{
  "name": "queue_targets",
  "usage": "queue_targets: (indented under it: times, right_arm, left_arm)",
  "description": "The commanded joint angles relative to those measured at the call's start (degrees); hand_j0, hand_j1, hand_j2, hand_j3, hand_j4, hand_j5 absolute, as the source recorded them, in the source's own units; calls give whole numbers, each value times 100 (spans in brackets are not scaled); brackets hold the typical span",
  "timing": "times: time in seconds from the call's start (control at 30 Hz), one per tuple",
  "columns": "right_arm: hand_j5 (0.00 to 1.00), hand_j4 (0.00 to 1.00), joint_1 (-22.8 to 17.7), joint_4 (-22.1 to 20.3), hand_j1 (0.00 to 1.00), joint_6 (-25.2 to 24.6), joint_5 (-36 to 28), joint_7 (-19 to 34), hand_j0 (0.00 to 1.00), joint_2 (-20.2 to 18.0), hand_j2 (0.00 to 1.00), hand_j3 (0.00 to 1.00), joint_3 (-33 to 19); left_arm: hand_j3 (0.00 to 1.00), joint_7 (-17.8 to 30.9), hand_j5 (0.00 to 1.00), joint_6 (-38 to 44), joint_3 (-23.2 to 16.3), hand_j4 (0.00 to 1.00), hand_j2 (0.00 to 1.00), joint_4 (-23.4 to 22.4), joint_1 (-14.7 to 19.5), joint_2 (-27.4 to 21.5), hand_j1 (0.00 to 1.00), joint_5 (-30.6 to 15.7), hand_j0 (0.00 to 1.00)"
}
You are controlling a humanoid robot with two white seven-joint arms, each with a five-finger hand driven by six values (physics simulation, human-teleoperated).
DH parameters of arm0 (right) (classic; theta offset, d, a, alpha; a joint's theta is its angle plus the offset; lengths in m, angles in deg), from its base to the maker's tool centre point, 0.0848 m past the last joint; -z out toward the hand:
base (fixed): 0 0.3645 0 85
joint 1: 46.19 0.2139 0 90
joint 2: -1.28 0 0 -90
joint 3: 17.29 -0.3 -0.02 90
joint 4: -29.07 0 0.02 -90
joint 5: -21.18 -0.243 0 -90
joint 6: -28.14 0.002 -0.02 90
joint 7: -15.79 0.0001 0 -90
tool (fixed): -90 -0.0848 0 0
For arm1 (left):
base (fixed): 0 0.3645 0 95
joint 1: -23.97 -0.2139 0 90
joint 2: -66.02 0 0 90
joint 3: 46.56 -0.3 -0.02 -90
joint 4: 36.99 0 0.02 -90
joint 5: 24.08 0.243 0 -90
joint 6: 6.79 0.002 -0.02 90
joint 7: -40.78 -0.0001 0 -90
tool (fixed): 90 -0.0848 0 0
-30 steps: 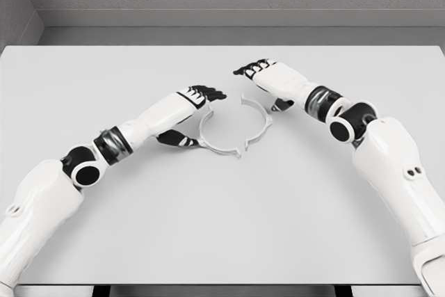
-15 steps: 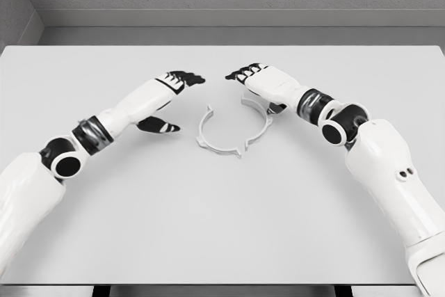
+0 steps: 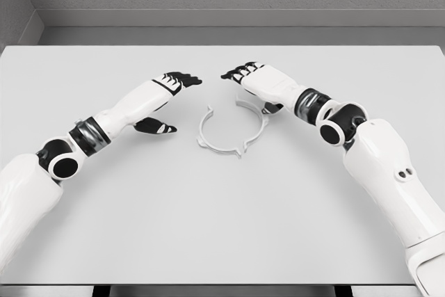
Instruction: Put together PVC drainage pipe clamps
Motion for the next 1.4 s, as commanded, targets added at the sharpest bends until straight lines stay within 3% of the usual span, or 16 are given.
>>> queue_targets:
  times: [0.0, 0.27, 0.57, 0.7, 0.73, 0.8, 0.83, 0.93, 1.17, 1.27, 1.37]
  right_arm:
    - [100, 100, 0, -79, 100, -12, -21, -1, 100, -2, 100, 100, 30]
    - [100, 100, 0, -114, 100, -30, -21, -1, 100, 77, 100, 100, 12]
    - [100, 100, -61, -132, 100, -206, -48, -10, 100, -143, 100, 100, -383]
    - [100, 100, -369, -834, 100, -215, -65, -1, 100, -467, 100, 100, -401]
    - [100, 100, -422, -1142, 100, -215, -100, -10, 100, -722, 100, 100, -690]
    - [100, 100, -1001, -1906, 100, -162, -101, 7, 100, -854, 100, 100, -1481]
    - [100, 100, -1221, -2214, 100, -153, -118, -1, 100, -1074, 100, 100, -1622]
    - [100, 100, -1880, -2698, 100, 225, -127, 7, 100, -1153, 100, 100, -2492]
    - [100, 100, -2874, -2874, 100, 1297, -935, -1, 100, -1118, 100, 100, -3732]
    - [100, 100, -3208, -2865, 100, 1455, -944, 16, 100, -1145, 100, 100, -4285]
    - [100, 100, -3287, -2856, 100, 1499, -944, 7, 100, -1127, 100, 100, -4391]
  left_arm:
    - [100, -4, 100, 1, 4, 100, 100, 2, 0, -3, 100, -38, 100]
    - [100, -4, 100, 1, 4, 100, 100, -33, 9, -3, 100, -30, 100]
    - [100, -4, 100, 1, -57, 100, 100, -94, 26, 76, 100, -21, 100]
    - [100, -4, 100, 1, -189, 100, 100, -139, 35, 217, 100, -12, 100]
    - [100, -4, 100, 1, -224, 100, 100, -139, 35, 235, 100, -12, 100]
    - [100, -4, 100, 1, -295, 100, 100, -139, 35, 296, 100, -12, 100]
    - [100, -4, 100, 1, -295, 100, 100, -130, 35, 314, 100, -12, 100]
    - [100, -4, 100, 1, -304, 100, 100, -130, 26, 358, 100, -12, 100]
    - [100, -4, 100, 1, -295, 100, 100, -139, 26, 349, 100, -12, 100]
    - [100, -4, 100, 1, -304, 100, 100, -139, 35, 358, 100, -12, 100]
    - [100, -4, 100, 1, -304, 100, 100, -139, 26, 358, 100, -12, 100]
